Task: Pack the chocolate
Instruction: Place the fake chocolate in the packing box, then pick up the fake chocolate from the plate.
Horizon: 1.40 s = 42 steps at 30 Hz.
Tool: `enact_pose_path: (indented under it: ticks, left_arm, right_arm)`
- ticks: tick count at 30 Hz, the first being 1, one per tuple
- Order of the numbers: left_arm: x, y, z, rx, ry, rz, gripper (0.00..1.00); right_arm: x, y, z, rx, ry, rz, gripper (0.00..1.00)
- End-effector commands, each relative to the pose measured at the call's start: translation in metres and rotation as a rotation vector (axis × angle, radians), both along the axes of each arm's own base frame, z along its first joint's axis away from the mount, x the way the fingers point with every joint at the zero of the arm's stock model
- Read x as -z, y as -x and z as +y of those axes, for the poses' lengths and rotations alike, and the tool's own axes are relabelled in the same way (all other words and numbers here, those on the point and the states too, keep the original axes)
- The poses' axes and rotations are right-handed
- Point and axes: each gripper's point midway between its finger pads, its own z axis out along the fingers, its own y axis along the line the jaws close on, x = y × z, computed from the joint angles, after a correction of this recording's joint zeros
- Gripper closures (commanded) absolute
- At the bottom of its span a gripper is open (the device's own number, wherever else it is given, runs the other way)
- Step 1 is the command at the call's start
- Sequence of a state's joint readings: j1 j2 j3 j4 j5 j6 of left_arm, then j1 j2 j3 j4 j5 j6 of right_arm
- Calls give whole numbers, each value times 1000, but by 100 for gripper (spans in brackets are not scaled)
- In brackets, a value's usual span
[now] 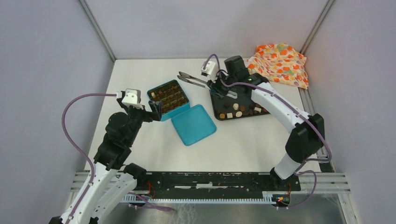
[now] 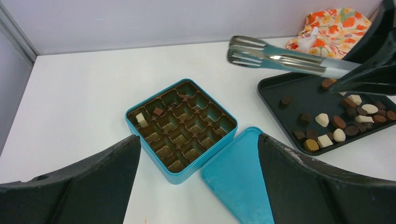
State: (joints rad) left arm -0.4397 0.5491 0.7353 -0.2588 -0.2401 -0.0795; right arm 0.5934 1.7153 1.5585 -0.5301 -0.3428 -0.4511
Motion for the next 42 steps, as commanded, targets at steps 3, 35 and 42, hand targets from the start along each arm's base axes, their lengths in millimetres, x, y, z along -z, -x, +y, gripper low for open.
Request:
enact_pose_path:
  ticks: [3,35,42]
  left_arm:
    - [-8,-2,-10,51,18,-25,0]
    - [44,-27,-34,116,-61,168,0]
    - [43,-26,-34,119,-61,168,0]
  right_arm:
    - [-41,2,-75,92,-89,-99,64]
    - [65,36,-308,669,49,-15,63]
    - [88,38,-313,674,98,58,63]
